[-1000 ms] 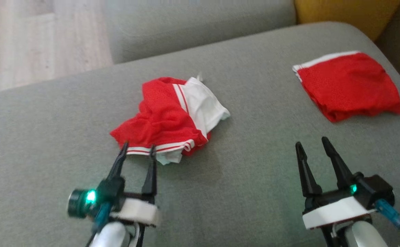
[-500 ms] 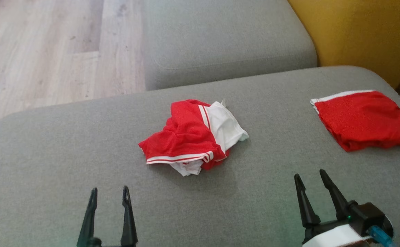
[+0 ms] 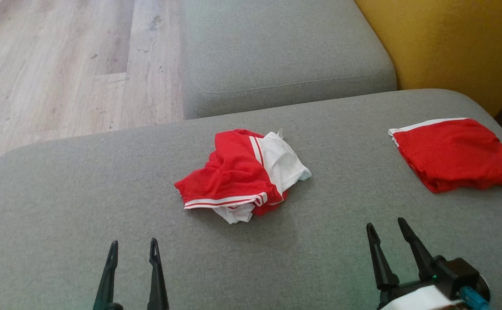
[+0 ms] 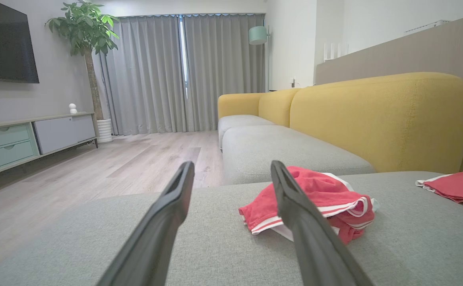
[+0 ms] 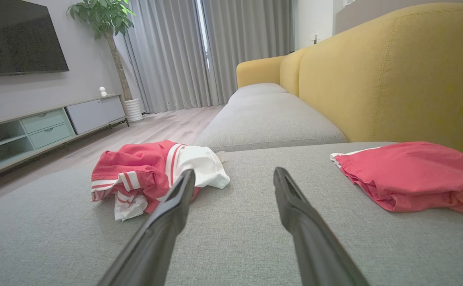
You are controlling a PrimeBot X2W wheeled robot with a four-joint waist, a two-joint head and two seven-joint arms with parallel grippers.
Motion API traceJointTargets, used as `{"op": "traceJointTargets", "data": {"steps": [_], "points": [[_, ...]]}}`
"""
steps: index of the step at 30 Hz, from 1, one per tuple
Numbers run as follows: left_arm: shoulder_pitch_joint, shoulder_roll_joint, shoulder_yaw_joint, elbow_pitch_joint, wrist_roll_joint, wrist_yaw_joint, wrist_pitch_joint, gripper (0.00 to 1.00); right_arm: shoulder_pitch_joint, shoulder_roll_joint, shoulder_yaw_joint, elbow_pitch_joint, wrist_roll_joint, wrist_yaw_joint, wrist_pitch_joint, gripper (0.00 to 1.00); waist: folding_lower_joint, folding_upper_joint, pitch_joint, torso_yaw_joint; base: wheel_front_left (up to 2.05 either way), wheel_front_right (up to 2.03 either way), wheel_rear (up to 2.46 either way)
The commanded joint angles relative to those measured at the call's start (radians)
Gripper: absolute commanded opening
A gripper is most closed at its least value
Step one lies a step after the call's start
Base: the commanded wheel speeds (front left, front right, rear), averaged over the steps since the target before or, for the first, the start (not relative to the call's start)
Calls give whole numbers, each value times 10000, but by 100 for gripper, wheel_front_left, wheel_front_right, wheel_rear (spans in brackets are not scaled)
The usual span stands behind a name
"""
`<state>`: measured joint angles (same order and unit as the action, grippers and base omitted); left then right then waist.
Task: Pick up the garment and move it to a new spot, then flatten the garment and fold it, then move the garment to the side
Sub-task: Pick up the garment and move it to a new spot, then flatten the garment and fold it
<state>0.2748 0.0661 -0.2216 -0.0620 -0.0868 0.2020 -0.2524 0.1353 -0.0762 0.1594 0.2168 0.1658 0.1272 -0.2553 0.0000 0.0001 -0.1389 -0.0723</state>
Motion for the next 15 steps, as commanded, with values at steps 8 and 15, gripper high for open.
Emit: {"op": "traceJointTargets", "data": {"steps": [8, 15], "points": [[-164, -142, 454, -324, 167, -93, -93, 100, -333, 17, 310, -274, -72, 35, -65, 100, 0, -1, 13, -29, 0, 0, 0], [-147, -151, 425, -294, 186, -76, -93, 100, -328, -11, 334, -290, -83, 35, -65, 100, 0, -1, 17, -7, 0, 0, 0]]}}
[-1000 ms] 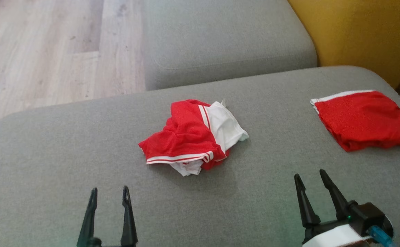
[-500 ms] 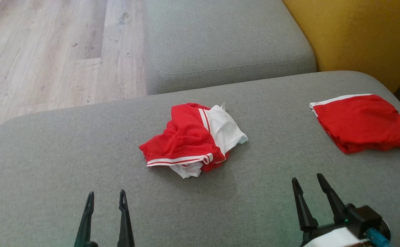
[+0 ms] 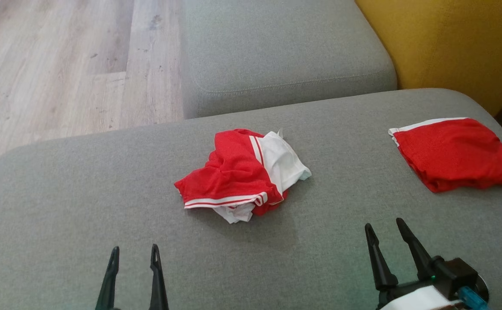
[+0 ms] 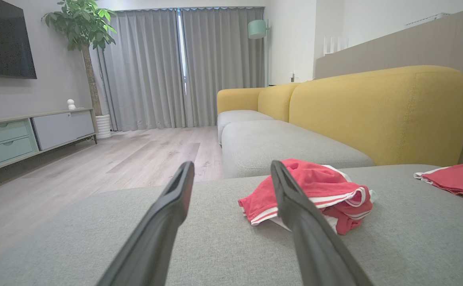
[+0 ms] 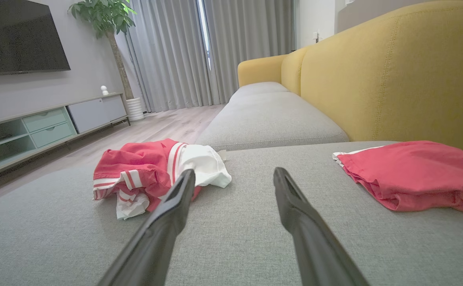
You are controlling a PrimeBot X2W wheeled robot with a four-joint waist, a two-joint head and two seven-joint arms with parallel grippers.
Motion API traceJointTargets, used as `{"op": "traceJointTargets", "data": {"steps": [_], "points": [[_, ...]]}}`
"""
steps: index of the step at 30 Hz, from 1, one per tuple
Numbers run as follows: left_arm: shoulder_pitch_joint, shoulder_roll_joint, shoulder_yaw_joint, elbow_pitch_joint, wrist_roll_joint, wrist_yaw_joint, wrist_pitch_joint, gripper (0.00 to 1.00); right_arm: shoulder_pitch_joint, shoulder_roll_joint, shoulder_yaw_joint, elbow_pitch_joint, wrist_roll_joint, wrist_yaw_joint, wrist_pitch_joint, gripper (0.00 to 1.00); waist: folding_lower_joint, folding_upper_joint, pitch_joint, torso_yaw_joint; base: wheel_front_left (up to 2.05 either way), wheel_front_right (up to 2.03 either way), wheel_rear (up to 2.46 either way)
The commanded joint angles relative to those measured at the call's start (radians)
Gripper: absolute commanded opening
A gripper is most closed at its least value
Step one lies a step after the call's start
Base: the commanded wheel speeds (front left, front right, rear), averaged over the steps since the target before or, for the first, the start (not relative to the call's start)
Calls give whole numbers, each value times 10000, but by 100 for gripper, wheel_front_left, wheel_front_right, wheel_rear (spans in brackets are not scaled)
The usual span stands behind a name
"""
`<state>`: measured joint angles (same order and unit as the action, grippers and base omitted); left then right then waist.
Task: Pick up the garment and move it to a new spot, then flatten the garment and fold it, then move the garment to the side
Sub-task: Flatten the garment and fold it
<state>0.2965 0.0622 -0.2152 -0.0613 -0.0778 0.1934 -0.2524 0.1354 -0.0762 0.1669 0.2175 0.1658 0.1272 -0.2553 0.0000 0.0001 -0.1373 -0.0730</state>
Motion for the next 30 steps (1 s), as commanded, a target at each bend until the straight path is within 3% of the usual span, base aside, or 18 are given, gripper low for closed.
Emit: {"op": "traceJointTargets", "data": {"steps": [1, 14, 22, 30], "points": [[-363, -114, 354, -307, 97, 22, -93, 100, -331, -20, 259, -302, -87, 35, -65, 100, 0, -1, 13, 1, 0, 0, 0], [-1577, -118, -604, 589, 489, -687, -93, 100, -648, -197, 314, -513, -85, 35, -65, 100, 0, -1, 1097, -178, 0, 0, 0], [-3281, -72, -1892, 1597, 1241, -1533, -93, 100, -982, -387, 326, -664, -53, 35, -65, 100, 0, -1, 1782, -409, 0, 0, 0], [-5451, -63, -3041, 3355, 2098, -1944, -93, 100, -1469, -448, 286, -867, -10, 35, -65, 100, 0, -1, 2851, -531, 0, 0, 0]]}}
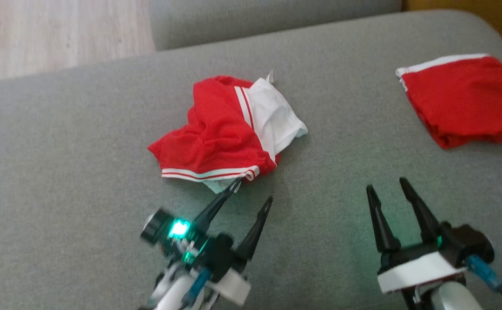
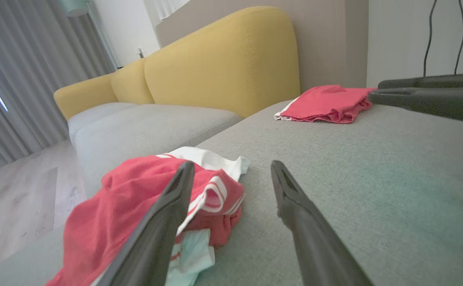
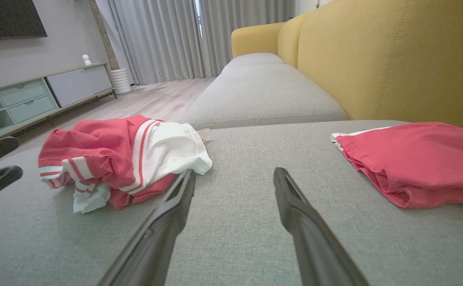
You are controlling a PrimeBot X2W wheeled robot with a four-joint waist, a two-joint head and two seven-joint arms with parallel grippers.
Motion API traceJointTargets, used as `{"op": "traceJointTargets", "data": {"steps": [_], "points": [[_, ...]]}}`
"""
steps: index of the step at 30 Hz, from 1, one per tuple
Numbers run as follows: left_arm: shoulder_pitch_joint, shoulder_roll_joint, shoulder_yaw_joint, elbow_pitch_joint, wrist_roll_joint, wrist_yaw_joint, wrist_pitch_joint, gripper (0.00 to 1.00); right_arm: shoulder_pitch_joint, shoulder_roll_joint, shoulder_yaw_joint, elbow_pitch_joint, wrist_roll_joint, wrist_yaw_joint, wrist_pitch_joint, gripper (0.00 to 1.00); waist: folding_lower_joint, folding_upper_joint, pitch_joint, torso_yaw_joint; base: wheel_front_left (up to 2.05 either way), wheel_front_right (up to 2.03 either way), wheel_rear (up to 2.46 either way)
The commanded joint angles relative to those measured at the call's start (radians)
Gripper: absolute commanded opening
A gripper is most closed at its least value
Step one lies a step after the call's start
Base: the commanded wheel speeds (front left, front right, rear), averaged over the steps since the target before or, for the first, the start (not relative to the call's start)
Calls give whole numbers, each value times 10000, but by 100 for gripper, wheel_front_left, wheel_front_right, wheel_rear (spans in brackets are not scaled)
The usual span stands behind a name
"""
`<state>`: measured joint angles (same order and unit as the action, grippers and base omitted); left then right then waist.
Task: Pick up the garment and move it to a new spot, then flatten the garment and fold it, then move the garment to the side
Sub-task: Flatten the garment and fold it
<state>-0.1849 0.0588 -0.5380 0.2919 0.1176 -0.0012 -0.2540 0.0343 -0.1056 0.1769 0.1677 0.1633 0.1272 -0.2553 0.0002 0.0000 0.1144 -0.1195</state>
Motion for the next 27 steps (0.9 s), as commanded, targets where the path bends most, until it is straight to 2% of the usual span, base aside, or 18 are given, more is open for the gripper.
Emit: {"op": "traceJointTargets", "data": {"steps": [1, 6, 12, 13, 14, 15, 21, 27], "points": [[-904, -25, 87, 10, 269, 42, -78, 100, -519, -160, 192, -379, 23, 35, -65, 100, -2, 0, 444, -85, 0, 0, 0], [-2019, 45, -273, 806, 776, 422, -78, 100, -777, -188, 211, -415, 72, 35, -65, 100, -2, 0, 837, -209, 0, 0, 0], [-2641, 70, -258, 2170, 777, 657, -78, 100, -957, -208, 278, -410, 113, 35, -65, 100, -2, 0, 1010, -397, 0, 0, 0], [-2766, 64, -248, 2318, 731, 688, -78, 93, -990, -202, 284, -414, 114, 35, -65, 100, -2, 0, 1033, -441, 0, 0, 0], [-2888, 74, -268, 2430, 730, 727, -78, 38, -1023, -196, 296, -411, 119, 35, -65, 100, -2, 0, 1044, -483, 0, 0, 0], [-2996, 94, -296, 2488, 718, 753, -78, 0, -1055, -187, 301, -409, 130, 35, -65, 100, -2, 0, 1046, -528, 0, 0, 0], [-3359, 248, -161, 2617, 148, 709, -78, 0, -1091, -136, 346, -345, 175, 35, -65, 100, -2, 0, 829, -772, 0, 0, 0], [-4075, 426, -216, 1766, -440, -10, -78, 0, -1010, 2, 384, -299, 182, 35, -65, 100, -2, 0, 456, -1038, 0, 0, 0]]}}
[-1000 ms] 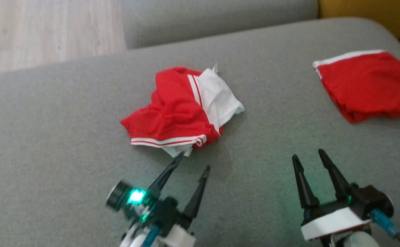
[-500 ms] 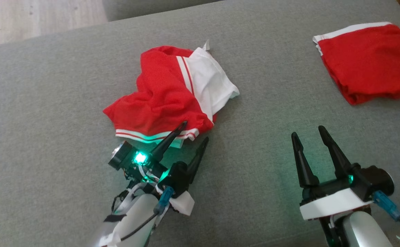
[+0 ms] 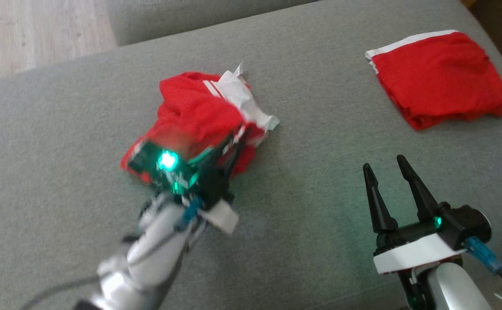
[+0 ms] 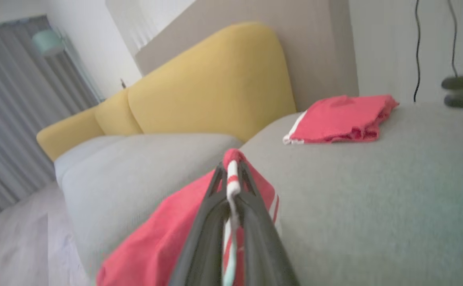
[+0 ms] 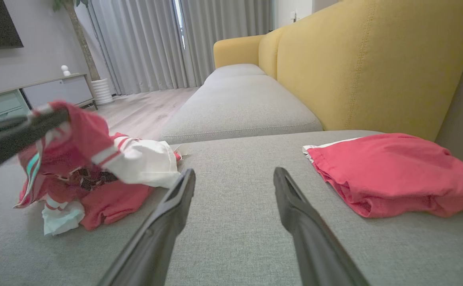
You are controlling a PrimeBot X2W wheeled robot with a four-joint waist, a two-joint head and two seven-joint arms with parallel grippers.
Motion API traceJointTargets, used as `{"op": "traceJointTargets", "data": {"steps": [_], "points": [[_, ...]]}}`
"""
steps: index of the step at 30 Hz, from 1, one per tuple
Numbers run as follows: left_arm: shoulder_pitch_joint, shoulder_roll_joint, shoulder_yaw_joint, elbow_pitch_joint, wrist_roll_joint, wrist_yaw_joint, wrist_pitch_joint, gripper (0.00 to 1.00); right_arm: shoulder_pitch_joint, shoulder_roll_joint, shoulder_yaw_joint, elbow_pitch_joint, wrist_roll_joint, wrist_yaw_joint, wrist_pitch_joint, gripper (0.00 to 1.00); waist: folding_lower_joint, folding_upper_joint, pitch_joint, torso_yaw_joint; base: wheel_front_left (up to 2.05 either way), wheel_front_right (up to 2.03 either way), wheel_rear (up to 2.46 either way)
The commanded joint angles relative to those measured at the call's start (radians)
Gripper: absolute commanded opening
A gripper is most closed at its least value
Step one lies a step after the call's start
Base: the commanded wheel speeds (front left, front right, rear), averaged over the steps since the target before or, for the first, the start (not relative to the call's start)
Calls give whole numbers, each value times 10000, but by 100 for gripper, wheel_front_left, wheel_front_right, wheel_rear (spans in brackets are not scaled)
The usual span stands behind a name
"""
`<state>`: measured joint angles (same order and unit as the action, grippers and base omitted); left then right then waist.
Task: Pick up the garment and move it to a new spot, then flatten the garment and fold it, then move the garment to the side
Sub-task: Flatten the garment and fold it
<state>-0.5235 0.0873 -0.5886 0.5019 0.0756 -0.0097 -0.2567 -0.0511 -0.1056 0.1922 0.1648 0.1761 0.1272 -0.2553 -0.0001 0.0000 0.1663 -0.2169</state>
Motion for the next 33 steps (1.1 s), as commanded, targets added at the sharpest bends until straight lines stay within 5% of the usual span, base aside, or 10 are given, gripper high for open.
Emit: {"op": "traceJointTargets", "data": {"steps": [1, 8, 19, 33], "points": [[-928, 180, 292, -503, -94, -83, -51, 0, -155, 33, 248, -268, 57, 35, -65, 100, 1, 0, -114, -121, 0, 0, 0], [-3411, 470, 186, -912, -480, -1008, -51, 0, -42, 226, 269, -252, 82, 35, -65, 100, 1, 0, -433, -448, 0, 0, 0], [-6699, 844, 1123, -823, -1830, -1155, -51, 0, 344, 336, 150, -263, 199, 35, -65, 100, 1, 0, -985, -481, 0, 0, 0], [-180, 2661, 2805, -1238, -3579, -116, -6, 0, 865, 45, -251, -379, -64, 35, -65, 100, 1, 0, -1155, 590, 0, 0, 0]]}}
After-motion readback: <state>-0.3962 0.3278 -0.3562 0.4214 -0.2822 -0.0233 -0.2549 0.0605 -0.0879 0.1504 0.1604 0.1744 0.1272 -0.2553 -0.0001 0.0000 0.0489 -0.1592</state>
